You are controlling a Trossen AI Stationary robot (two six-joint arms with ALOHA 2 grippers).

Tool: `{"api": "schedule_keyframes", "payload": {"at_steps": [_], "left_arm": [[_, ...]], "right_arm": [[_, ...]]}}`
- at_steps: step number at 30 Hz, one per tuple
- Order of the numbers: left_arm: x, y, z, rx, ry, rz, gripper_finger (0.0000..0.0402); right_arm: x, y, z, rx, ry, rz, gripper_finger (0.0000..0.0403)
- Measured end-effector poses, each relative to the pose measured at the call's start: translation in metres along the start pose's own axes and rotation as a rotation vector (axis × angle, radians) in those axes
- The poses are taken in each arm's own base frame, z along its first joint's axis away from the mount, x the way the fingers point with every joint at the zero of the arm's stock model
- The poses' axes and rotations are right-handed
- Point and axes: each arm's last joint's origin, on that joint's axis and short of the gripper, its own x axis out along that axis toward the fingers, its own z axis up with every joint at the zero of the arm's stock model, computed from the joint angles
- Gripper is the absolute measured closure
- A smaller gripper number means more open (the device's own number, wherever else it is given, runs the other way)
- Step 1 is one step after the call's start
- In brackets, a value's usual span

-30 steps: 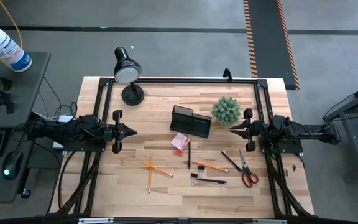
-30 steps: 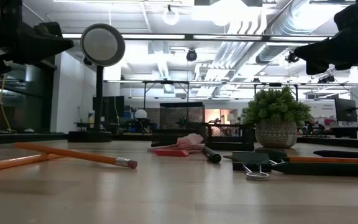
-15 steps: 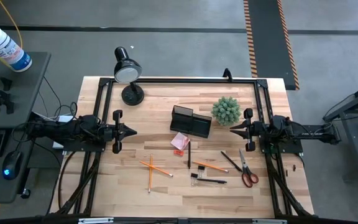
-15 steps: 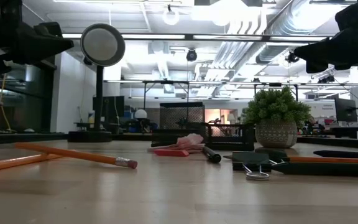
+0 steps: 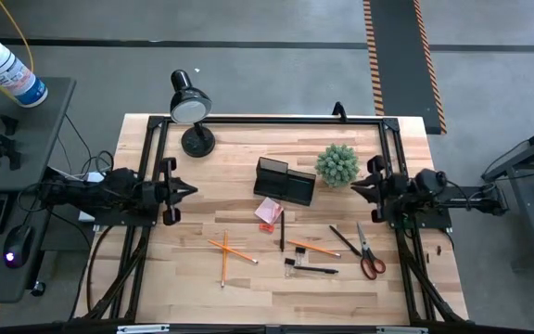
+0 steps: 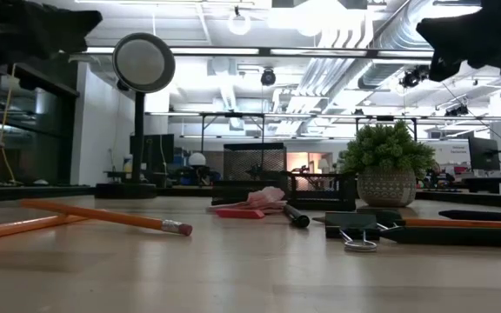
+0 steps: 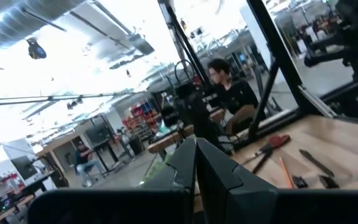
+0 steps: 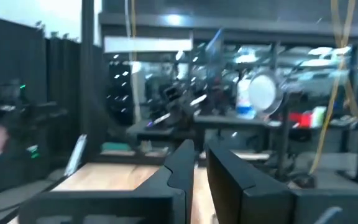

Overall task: Pick and place office supplies into organizer
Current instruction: Put the top right black pen into the black desk organizer

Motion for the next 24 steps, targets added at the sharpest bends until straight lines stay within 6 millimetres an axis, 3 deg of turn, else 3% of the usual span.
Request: {"api": "schedule_keyframes", "payload": {"at_steps": [7,16,24], "left_arm": [[0.002,-0.004,-0.005,-0.002,0.047,-0.05,0.0399],[0.01,0.005,0.011,0.033,-0.05,0.002,0.0399],[0.034,0.027,0.048,0.105,0.036,-0.023,0.0399]], "right_arm": [[0.0,0.0,0.006,-0.059,-0.06,0.002,0.0361],[0.008,0.003,0.003,-0.054,-0.01,0.036,0.0354],[0.037,0.0,0.058,-0.146,0.021,-0.056,0.0354]]}}
